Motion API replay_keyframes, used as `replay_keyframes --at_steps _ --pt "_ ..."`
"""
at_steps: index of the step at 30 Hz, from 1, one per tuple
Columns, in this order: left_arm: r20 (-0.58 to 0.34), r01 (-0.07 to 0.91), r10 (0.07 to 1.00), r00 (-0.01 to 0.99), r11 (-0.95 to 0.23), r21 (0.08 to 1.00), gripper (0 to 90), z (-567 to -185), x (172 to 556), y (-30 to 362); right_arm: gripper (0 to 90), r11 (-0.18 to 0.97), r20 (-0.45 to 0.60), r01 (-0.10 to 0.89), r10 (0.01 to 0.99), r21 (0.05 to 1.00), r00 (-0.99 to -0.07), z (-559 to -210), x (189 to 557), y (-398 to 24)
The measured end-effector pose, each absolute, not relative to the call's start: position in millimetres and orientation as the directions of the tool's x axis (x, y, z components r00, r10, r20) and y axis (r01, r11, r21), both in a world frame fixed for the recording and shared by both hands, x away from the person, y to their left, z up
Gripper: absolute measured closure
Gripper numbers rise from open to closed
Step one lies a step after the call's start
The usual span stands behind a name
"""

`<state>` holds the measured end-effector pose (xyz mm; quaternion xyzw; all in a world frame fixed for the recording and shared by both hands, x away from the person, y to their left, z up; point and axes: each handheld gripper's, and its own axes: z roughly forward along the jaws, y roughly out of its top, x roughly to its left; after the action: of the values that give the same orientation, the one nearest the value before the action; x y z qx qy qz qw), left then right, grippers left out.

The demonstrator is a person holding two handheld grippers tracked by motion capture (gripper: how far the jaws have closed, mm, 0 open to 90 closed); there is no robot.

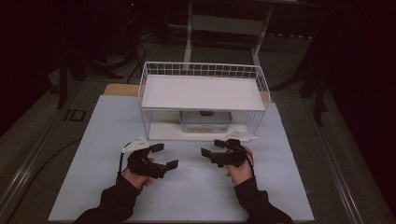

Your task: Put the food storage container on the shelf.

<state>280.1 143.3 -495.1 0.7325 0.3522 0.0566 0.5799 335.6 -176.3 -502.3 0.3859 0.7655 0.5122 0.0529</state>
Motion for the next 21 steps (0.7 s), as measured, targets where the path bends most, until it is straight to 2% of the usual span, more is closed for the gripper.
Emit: replay_keyframes --at_steps 7,21 --pt "-0.319 0.445 0.572 0.756 -0.092 0.891 2.5 -495 274 144 16.7 0.205 0.253 0.48 0.642 0.853 -0.724 -497 311 -194" --pt "-0.297 0.437 0.554 0.778 -0.138 0.889 2.5 -501 265 143 16.4 0.262 0.187 0.453 0.657 0.852 -0.73 -501 277 -219"
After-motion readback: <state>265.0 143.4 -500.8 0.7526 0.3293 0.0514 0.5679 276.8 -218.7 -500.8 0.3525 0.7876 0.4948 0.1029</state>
